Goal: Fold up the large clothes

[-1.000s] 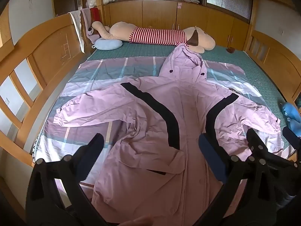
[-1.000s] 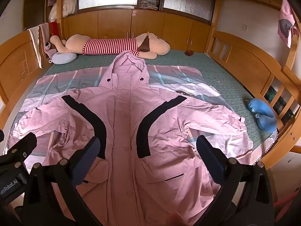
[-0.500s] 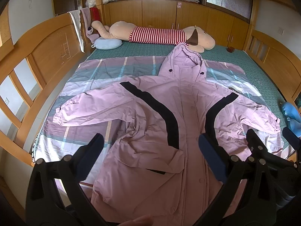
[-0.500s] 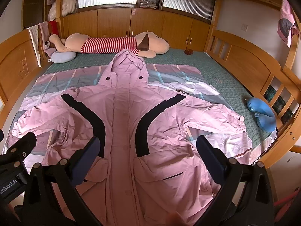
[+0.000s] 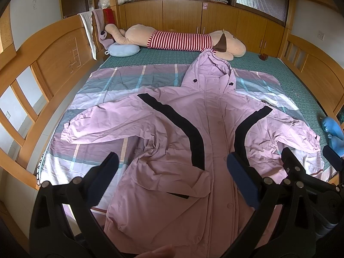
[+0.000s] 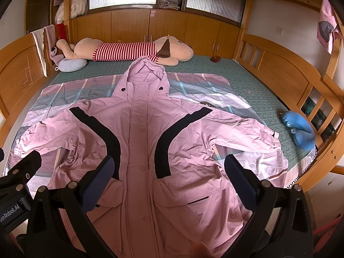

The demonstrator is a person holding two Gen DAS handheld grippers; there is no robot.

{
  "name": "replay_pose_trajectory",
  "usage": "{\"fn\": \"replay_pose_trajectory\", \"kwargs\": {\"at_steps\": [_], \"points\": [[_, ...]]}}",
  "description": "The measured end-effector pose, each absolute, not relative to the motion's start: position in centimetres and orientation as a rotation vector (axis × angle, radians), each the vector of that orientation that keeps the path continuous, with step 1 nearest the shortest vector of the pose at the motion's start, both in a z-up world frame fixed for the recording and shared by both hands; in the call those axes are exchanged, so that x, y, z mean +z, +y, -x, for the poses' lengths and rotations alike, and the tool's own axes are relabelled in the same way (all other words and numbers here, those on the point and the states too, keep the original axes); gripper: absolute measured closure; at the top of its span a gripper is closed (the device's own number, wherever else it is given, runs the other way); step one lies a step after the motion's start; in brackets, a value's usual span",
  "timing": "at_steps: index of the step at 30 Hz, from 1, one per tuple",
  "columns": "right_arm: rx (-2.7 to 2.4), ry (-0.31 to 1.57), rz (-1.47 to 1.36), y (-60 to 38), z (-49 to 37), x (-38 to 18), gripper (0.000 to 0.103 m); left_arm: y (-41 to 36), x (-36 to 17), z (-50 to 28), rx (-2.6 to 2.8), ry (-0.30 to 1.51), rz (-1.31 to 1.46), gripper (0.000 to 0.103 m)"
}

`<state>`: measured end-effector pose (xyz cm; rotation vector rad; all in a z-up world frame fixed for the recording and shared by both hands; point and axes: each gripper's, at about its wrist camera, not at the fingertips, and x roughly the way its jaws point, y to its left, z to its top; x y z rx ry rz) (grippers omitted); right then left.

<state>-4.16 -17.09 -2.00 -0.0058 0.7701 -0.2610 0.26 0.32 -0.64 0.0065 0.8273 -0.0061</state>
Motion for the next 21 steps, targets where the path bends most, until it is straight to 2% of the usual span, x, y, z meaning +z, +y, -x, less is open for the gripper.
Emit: {"fn": "replay_pose_trajectory", "kwargs": {"at_steps": [21], "points": [[-0.261, 0.782, 0.000, -17.01, 4.26, -2.65, 0.001, 0.25, -1.27, 0.18, -0.005, 0.833, -0.010, 0.002]]}}
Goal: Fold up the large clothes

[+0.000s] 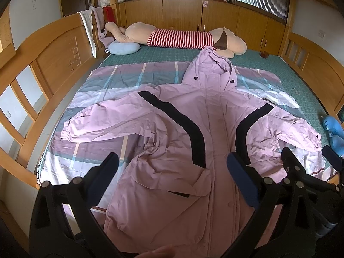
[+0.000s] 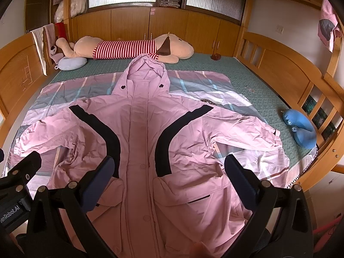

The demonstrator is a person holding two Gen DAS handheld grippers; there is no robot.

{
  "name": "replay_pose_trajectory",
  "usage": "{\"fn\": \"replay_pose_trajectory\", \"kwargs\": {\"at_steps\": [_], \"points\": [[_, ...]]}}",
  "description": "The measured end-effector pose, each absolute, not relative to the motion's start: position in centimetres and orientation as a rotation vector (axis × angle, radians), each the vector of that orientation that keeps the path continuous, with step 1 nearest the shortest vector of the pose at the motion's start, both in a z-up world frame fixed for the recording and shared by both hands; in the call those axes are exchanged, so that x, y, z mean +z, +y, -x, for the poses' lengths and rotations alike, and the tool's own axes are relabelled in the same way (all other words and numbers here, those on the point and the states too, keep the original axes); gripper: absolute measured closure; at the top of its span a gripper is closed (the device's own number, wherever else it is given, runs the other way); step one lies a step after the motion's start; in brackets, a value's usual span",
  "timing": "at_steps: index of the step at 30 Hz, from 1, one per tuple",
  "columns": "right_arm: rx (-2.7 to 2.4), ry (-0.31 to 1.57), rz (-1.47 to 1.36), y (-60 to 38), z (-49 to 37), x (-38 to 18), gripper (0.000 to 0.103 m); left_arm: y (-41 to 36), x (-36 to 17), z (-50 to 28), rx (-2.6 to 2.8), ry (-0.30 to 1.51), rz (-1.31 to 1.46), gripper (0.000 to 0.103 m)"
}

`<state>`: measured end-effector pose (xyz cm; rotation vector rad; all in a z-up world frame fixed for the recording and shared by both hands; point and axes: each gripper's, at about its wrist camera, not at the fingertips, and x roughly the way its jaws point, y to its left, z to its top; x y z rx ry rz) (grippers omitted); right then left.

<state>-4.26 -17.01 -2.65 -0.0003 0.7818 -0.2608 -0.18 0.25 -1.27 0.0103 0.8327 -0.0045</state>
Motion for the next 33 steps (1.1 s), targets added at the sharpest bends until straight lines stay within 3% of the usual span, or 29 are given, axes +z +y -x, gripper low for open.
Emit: {"fn": "replay_pose_trajectory", "kwargs": {"at_steps": [33], "points": [[-0.260, 0.787, -0.001, -16.99, 4.16, -2.92, 0.001, 0.17, -1.19, -0.03, -0.004, 0.837, -0.012, 0.002]]}}
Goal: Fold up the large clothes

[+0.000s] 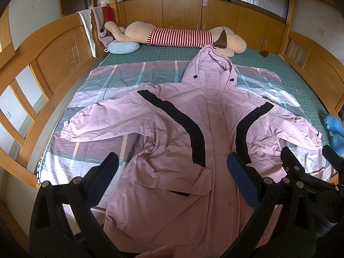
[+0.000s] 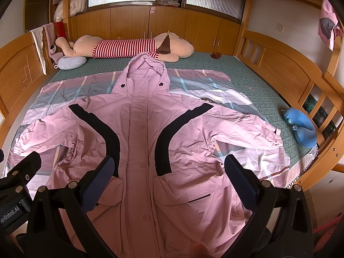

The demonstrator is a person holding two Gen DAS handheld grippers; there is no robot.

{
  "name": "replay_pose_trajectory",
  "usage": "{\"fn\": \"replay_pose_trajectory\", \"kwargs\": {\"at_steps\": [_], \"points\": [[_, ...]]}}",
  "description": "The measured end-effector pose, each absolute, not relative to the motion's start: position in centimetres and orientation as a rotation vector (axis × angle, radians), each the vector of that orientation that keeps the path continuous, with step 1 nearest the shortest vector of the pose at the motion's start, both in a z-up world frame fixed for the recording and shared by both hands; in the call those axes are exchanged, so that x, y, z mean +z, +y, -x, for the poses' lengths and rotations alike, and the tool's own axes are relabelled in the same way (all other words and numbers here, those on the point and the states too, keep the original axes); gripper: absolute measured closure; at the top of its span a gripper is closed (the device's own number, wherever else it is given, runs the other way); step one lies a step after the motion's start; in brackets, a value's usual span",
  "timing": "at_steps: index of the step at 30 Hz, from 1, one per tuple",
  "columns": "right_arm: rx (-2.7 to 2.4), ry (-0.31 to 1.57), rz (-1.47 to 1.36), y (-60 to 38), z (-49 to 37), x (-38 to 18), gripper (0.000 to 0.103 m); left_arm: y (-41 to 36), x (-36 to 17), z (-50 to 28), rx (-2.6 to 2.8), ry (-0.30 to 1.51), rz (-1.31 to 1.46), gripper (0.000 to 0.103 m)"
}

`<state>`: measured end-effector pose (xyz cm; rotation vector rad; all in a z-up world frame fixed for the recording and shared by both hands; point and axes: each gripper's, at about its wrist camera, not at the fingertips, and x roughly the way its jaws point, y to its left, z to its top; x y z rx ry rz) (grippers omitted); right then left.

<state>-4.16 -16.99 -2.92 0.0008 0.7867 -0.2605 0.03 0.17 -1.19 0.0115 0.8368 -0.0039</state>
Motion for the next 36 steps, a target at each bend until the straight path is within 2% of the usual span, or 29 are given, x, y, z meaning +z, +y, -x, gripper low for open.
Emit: {"fn": "replay_pose_trajectory", "kwargs": {"at_steps": [12, 17, 21, 24, 28, 31, 32, 34, 36], "points": [[-0.242, 0.785, -0.004, -17.1, 4.2, -3.5, 0.001, 0.3, -2.2, 0.3, -0.016, 0.838, -0.009, 0.002], [-0.345, 0.688, -0.076, -22.5, 2.9, -2.6, 0.001, 0.5, -3.8, -1.3, -0.094, 0.869, -0.015, 0.002], [-0.396, 0.683, -0.395, -33.9, 0.2, -3.8, 0.001, 0.2, -4.5, -4.4, -0.173, 0.888, -0.023, 0.002], [-0.473, 0.719, -0.705, -43.7, -0.6, -8.5, 0.001, 0.1, -5.5, -6.8, -0.120, 0.779, -0.009, 0.002], [-0.523, 0.762, -0.912, -52.2, -1.3, -15.6, 0.013, 0.0, -10.5, -9.5, -0.061, 0.835, -0.007, 0.002], [-0.578, 0.793, -1.042, -56.9, -1.8, -21.3, 0.034, -0.6, -13.3, -11.3, -0.015, 0.819, -0.067, 0.002], [-0.560, 0.786, -1.140, -58.5, -1.7, -23.2, 0.037, -1.0, -13.7, -11.8, -0.002, 0.801, -0.086, 0.002], [-0.494, 0.721, -1.232, -60.6, -1.7, -24.5, 0.037, -1.7, -15.3, -12.5, 0.006, 0.785, -0.138, 0.002], [-0.519, 0.721, -1.180, -61.8, -2.0, -24.7, 0.037, -2.2, -16.5, -13.6, -0.032, 0.824, -0.144, 0.002]]}}
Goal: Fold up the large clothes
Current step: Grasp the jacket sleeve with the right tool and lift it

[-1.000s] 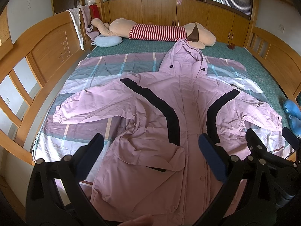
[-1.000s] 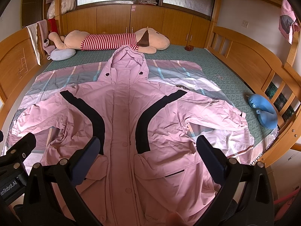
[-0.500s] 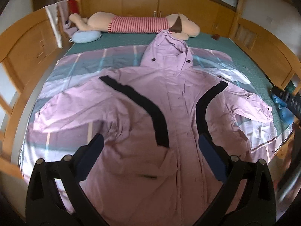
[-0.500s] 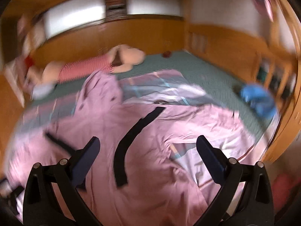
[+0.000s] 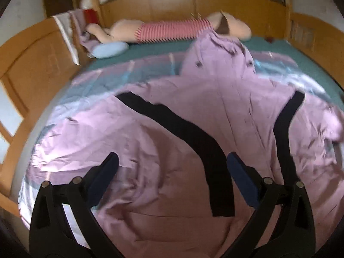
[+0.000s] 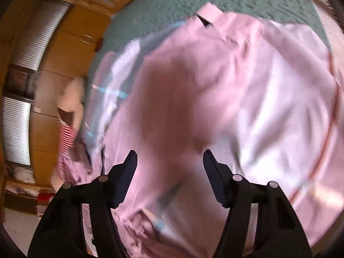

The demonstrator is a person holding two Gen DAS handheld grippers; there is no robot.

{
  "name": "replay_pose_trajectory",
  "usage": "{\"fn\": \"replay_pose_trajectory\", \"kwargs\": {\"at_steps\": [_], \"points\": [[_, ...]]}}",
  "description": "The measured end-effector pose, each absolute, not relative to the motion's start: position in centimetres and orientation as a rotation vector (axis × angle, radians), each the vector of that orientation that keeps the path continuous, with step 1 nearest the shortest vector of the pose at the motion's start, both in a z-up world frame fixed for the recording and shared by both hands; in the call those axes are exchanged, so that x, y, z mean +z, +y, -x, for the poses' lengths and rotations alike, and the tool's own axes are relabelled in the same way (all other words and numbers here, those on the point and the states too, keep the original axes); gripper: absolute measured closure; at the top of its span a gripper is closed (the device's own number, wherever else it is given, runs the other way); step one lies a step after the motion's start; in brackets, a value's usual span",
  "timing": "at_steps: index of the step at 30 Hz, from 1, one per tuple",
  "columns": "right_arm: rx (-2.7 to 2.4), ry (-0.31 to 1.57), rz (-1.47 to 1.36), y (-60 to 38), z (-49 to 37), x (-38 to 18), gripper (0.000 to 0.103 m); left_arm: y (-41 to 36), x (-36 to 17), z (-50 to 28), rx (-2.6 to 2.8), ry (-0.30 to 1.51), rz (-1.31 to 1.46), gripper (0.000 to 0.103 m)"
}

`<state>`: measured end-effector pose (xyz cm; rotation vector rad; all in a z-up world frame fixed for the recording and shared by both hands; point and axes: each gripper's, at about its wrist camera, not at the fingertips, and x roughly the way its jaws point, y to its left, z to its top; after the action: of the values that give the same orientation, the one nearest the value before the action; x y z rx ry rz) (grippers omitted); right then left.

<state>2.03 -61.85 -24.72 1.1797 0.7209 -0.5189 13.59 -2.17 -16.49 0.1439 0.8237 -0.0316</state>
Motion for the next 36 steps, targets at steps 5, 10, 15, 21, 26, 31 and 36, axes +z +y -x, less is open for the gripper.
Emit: {"fn": "replay_pose_trajectory", "kwargs": {"at_steps": [5, 10, 15, 21, 26, 31, 36], "points": [[-0.486, 0.683, -1.288, -64.5, -1.6, -27.9, 0.041, -2.7, -18.8, -15.4, -0.122, 0.921, 0.015, 0.002], [-0.595, 0.618, -1.404, -64.9, 1.3, -27.8, 0.043, -3.8, -18.5, -15.6, -0.148, 0.920, 0.051, 0.002], [-0.636, 0.636, -1.236, -65.1, 1.2, -26.8, 0.021, -4.6, -19.0, -15.1, -0.158, 0.914, 0.021, 0.002], [-0.636, 0.499, -1.059, -63.8, 1.3, -22.5, 0.099, -5.2, -20.5, -16.0, -0.153, 0.989, -0.068, 0.002], [-0.388, 0.336, -0.675, -54.9, 0.0, -11.7, 0.100, -3.7, -20.5, -16.8, -0.125, 1.012, -0.038, 0.002], [0.045, 0.357, -0.410, -41.7, -1.9, -7.0, 0.101, -1.0, -19.5, -17.7, -0.036, 0.990, 0.004, 0.002], [0.385, 0.614, -0.122, -29.0, -4.3, -9.3, 0.101, 1.1, -19.9, -18.6, -0.013, 1.026, 0.089, 0.002]]}}
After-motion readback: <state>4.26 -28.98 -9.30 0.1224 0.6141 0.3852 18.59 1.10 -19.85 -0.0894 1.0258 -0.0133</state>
